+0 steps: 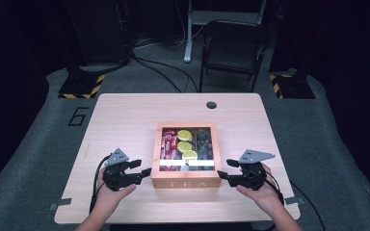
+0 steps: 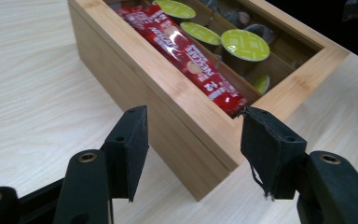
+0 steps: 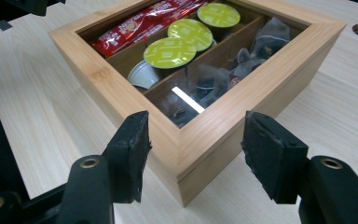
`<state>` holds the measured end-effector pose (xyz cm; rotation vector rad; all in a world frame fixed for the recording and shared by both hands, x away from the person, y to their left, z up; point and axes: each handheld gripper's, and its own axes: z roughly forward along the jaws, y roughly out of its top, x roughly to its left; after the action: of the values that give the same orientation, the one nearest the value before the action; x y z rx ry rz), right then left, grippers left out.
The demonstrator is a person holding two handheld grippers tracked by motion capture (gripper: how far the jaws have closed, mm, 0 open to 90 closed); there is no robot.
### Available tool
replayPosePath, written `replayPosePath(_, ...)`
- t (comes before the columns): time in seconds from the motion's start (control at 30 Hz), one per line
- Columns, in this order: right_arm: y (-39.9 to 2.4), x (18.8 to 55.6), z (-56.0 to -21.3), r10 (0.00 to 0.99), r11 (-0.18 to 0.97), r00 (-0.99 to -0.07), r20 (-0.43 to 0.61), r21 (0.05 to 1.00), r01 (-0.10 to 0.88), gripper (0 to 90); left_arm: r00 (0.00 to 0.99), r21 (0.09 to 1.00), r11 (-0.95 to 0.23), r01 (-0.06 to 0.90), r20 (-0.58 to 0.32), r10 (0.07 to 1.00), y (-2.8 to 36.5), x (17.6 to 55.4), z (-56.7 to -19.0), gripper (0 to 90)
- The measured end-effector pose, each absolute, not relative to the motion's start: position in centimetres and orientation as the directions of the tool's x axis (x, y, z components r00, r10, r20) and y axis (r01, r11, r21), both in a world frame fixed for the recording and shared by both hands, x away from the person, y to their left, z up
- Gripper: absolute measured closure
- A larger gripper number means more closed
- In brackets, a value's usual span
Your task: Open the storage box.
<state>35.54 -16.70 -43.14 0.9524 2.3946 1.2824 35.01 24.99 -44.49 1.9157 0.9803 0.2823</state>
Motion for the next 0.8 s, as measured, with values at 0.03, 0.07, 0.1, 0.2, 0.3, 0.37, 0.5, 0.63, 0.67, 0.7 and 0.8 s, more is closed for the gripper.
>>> replayPosePath(0.03, -16.6, 35.4, -43.2, 0.658, 0.393, -0.749, 0.074, 0.815, 0.427, 40.7, 0.656, 0.822, -0.242, 0.515, -0.197, 0.728, 24.9, 34.9, -44.6, 41.6)
replayPosePath(0.07, -16.5, 35.3, -43.4, 0.653, 0.399, -0.754, 0.062, 0.819, 0.413, 40.8, 0.654, 0.821, -0.232, 0.521, -0.209, 0.727, 24.7, 34.7, -44.7, 41.6)
replayPosePath(0.1, -16.4, 35.2, -43.4, 0.654, 0.399, -0.754, 0.068, 0.816, 0.419, 40.8, 0.651, 0.826, -0.228, 0.515, -0.204, 0.731, 24.6, 34.6, -44.8, 41.6)
replayPosePath(0.2, -16.2, 34.9, -43.9, 0.655, 0.396, -0.753, 0.068, 0.818, 0.418, 40.8, 0.659, 0.829, -0.231, 0.51, -0.203, 0.724, 24.5, 34.2, -45.1, 41.6)
replayPosePath(0.3, -16.0, 34.8, -44.4, 0.655, 0.397, -0.752, 0.069, 0.816, 0.42, 40.5, 0.662, 0.828, -0.235, 0.509, -0.203, 0.721, 24.5, 34.0, -45.3, 42.2)
replayPosePath(0.37, -15.8, 34.6, -45.2, 0.641, 0.408, -0.764, 0.074, 0.81, 0.421, 40.2, 0.67, 0.828, -0.241, 0.506, -0.201, 0.715, 24.5, 33.8, -45.8, 42.7)
replayPosePath(0.5, -15.5, 34.3, -45.6, 0.64, 0.417, -0.765, 0.071, 0.804, 0.424, 39.6, 0.691, 0.83, -0.262, 0.493, -0.19, 0.697, 24.4, 33.5, -46.0, 43.6)
replayPosePath(0.63, -15.6, 34.2, -45.8, 0.642, 0.415, -0.763, 0.074, 0.803, 0.427, 38.9, 0.713, 0.828, -0.302, 0.473, -0.158, 0.683, 24.1, 33.2, -46.2, 43.7)
replayPosePath(0.67, -15.6, 34.3, -46.0, 0.642, 0.42, -0.764, 0.066, 0.803, 0.423, 38.9, 0.716, 0.826, -0.308, 0.473, -0.157, 0.68, 24.0, 33.2, -46.3, 43.7)
replayPosePath(0.7, -15.6, 34.3, -46.1, 0.643, 0.425, -0.763, 0.062, 0.8, 0.423, 38.9, 0.716, 0.822, -0.311, 0.477, -0.158, 0.68, 23.9, 33.2, -46.4, 43.7)
replayPosePath(0.8, -15.6, 34.4, -46.4, 0.648, 0.432, -0.76, 0.051, 0.797, 0.422, 39.6, 0.714, 0.821, -0.314, 0.478, -0.154, 0.683, 23.4, 33.3, -47.0, 44.1)
